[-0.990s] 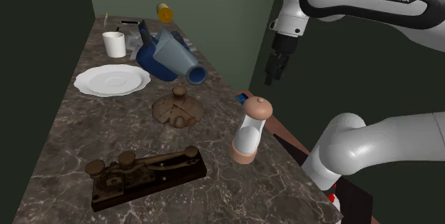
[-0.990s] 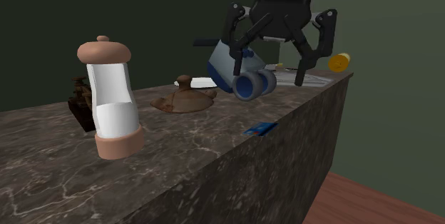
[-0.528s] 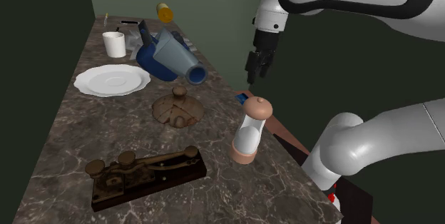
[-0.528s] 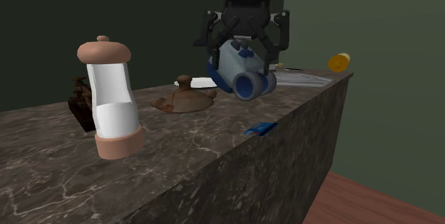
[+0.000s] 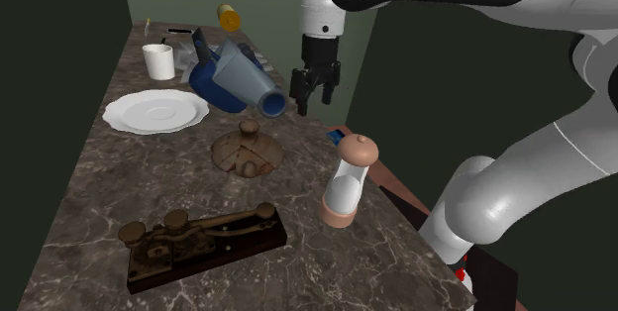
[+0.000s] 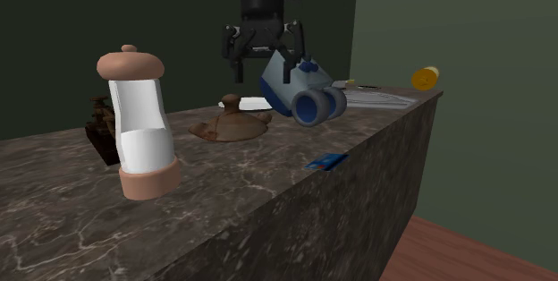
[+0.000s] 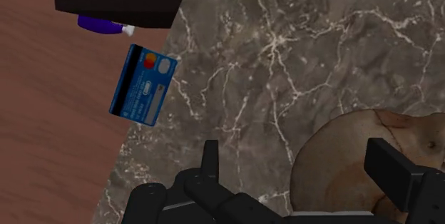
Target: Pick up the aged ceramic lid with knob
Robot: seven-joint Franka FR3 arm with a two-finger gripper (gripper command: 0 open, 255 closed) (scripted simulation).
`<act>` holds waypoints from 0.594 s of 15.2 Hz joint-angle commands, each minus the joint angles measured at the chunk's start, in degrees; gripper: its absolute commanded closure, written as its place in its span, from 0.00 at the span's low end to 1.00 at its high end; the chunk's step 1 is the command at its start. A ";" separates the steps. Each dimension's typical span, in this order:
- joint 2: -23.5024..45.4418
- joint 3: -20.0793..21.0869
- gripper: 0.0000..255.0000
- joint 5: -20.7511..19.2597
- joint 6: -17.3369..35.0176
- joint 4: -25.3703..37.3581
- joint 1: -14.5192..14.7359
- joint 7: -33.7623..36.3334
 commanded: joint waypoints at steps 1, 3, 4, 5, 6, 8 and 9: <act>4.16 2.22 0.00 -0.91 0.08 3.46 0.23 3.17; 8.94 4.41 0.00 -2.29 -0.39 7.94 0.56 6.51; 11.44 5.43 0.00 -3.13 -0.75 10.33 0.80 8.21; 14.01 6.43 0.00 -4.07 -1.19 12.82 1.08 9.93; 16.65 7.38 0.00 -5.10 -1.74 15.43 1.43 11.66; 22.18 9.05 0.00 -7.43 -3.15 21.03 2.43 15.12; 25.06 9.76 0.00 -8.72 -4.04 24.06 3.11 16.83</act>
